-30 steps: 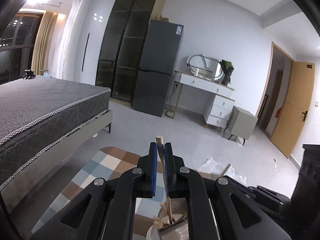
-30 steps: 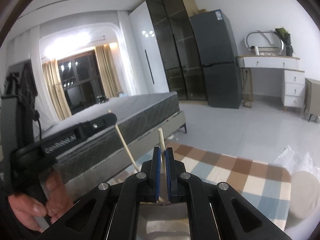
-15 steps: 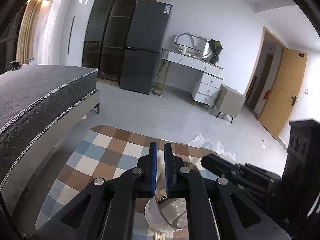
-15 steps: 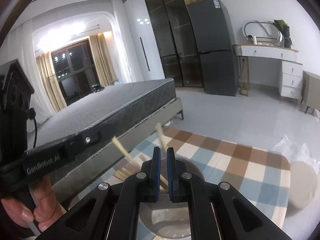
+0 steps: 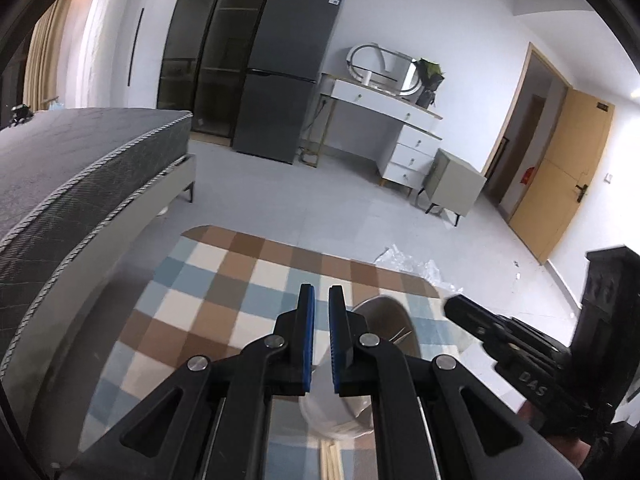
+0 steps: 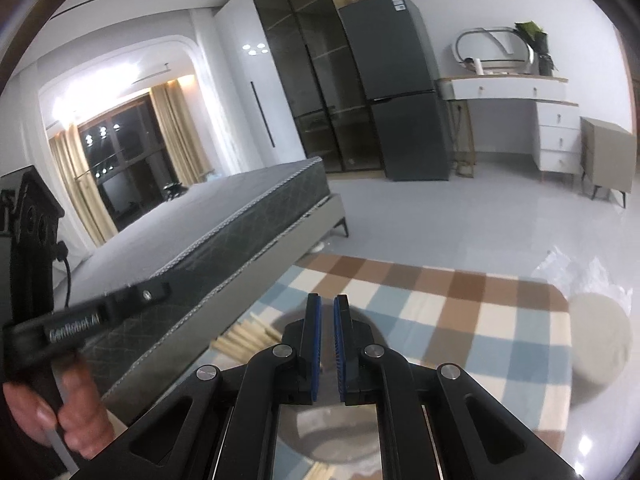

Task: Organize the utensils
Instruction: 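Open the left tool over the holder while the right tool releases its chopstick into it, then lower both open tools toward the remaining chopstick bundle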

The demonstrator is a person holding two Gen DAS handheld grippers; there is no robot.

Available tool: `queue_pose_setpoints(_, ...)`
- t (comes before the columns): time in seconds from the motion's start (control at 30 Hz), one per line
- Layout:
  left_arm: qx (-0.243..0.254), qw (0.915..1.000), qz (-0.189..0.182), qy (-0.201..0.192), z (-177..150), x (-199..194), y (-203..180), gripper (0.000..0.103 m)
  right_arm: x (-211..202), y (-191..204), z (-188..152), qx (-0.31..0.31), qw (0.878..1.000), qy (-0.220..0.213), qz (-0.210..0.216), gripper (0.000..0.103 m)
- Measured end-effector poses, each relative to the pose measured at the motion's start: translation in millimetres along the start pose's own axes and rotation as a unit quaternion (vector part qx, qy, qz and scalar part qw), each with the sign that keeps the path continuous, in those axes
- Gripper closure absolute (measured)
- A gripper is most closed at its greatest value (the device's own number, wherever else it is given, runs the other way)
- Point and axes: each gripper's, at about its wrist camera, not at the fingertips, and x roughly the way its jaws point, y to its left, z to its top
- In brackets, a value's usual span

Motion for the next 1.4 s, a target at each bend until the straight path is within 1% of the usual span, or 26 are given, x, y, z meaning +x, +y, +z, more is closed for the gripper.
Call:
queue_pose_setpoints(0.03, 0.000, 1.0000, 0.002, 0.001, -1, -4, 0, 0.099, -7, 1, -3, 0.002, 1.000, -0.003, -0.002, 0.096)
queue_pose_setpoints(0.1, 0.002, 1.0000, 0.007, 0.001, -3, -14, -1, 0.089, -19, 5, -7, 0.004, 1.000, -0.008, -0.007, 0.094)
queue_pose_setpoints(0.13, 0.001, 0.9999, 0.010, -0.001, -4, -18, 0, 0.081, -25, 7, -8, 0.004, 1.000, -0.011, -0.009, 0.093)
queue_pose_setpoints(0.17, 0.000, 0.9999, 0.011, -0.003, -6, -23, -1, 0.075, -31, 9, -9, 0.006, 1.000, -0.015, -0.009, 0.090)
queue_pose_setpoints(0.23, 0.001, 0.9999, 0.011, -0.007, -9, -35, -4, 0.070, -43, 13, -11, 0.010, 1.000, -0.022, -0.012, 0.084)
queue_pose_setpoints(0.3, 0.004, 0.9998, 0.019, -0.005, -11, -43, -6, 0.064, -56, 19, -13, 0.012, 0.999, -0.030, -0.014, 0.082)
queue_pose_setpoints(0.33, 0.007, 0.9997, 0.024, -0.003, -12, -45, -7, 0.056, -63, 22, -14, 0.012, 0.999, -0.034, -0.015, 0.081)
queue_pose_setpoints(0.37, 0.011, 0.9993, 0.037, -0.001, -14, -49, -9, 0.052, -69, 25, -16, 0.012, 0.999, -0.038, -0.017, 0.076)
queue_pose_setpoints(0.4, 0.012, 0.9987, 0.049, -0.005, -16, -55, -11, 0.051, -73, 27, -18, 0.013, 0.999, -0.042, -0.018, 0.072)
queue_pose_setpoints(0.43, 0.012, 0.9986, 0.051, -0.008, -17, -58, -12, 0.048, -80, 29, -21, 0.016, 0.999, -0.047, -0.021, 0.064)
queue_pose_setpoints(0.47, 0.014, 0.9985, 0.053, -0.010, -18, -63, -14, 0.043, -86, 31, -23, 0.019, 0.998, -0.052, -0.023, 0.058)
queue_pose_setpoints(0.53, 0.019, 0.9981, 0.058, -0.012, -21, -69, -17, 0.036, -95, 36, -29, 0.021, 0.998, -0.057, -0.025, 0.057)
queue_pose_setpoints(0.6, 0.026, 0.9977, 0.061, -0.015, -26, -77, -21, 0.034, -104, 40, -35, 0.023, 0.997, -0.061, -0.028, 0.056)
queue_pose_setpoints(0.7, 0.032, 0.9973, 0.065, -0.015, -32, -84, -23, 0.029, -111, 42, -42, 0.030, 0.997, -0.068, -0.031, 0.047)
queue_pose_setpoints(0.77, 0.032, 0.9968, 0.070, -0.020, -37, -88, -22, 0.021, -116, 43, -49, 0.036, 0.996, -0.072, -0.034, 0.038)
queue_pose_setpoints(0.83, 0.033, 0.9963, 0.075, -0.023, -42, -91, -21, 0.019, -120, 44, -56, 0.041, 0.996, -0.073, -0.038, 0.035)
queue_pose_setpoints(0.87, 0.034, 0.9961, 0.078, -0.024, -44, -91, -21, 0.018, -122, 44, -58, 0.043, 0.996, -0.072, -0.039, 0.030)
queue_pose_setpoints(0.93, 0.038, 0.9954, 0.084, -0.027, -50, -91, -18, 0.016, -125, 46, -65, 0.047, 0.995, -0.071, -0.044, 0.026)
queue_pose_setpoints(1.03, 0.041, 0.9948, 0.087, -0.033, -58, -90, -17, 0.015, -127, 46, -76, 0.050, 0.995, -0.073, -0.040, 0.022)
queue_pose_setpoints(1.2, 0.040, 0.9945, 0.092, -0.030, -74, -80, -11, 0.014, -121, 49, -95, 0.045, 0.997, -0.054, -0.043, 0.009)
queue_pose_setpoints(1.23, 0.039, 0.9946, 0.092, -0.027, -77, -76, -9, 0.014, -121, 50, -100, 0.045, 0.997, -0.050, -0.045, 0.005)
queue_pose_setpoints(1.27, 0.039, 0.9944, 0.094, -0.028, -81, -75, -8, 0.013, -119, 50, -103, 0.046, 0.997, -0.046, -0.048, 0.003)
queue_pose_setpoints(1.4, 0.043, 0.9934, 0.104, -0.023, -97, -60, -1, 0.013, -109, 46, -115, 0.045, 0.997, -0.027, -0.060, 0.003)
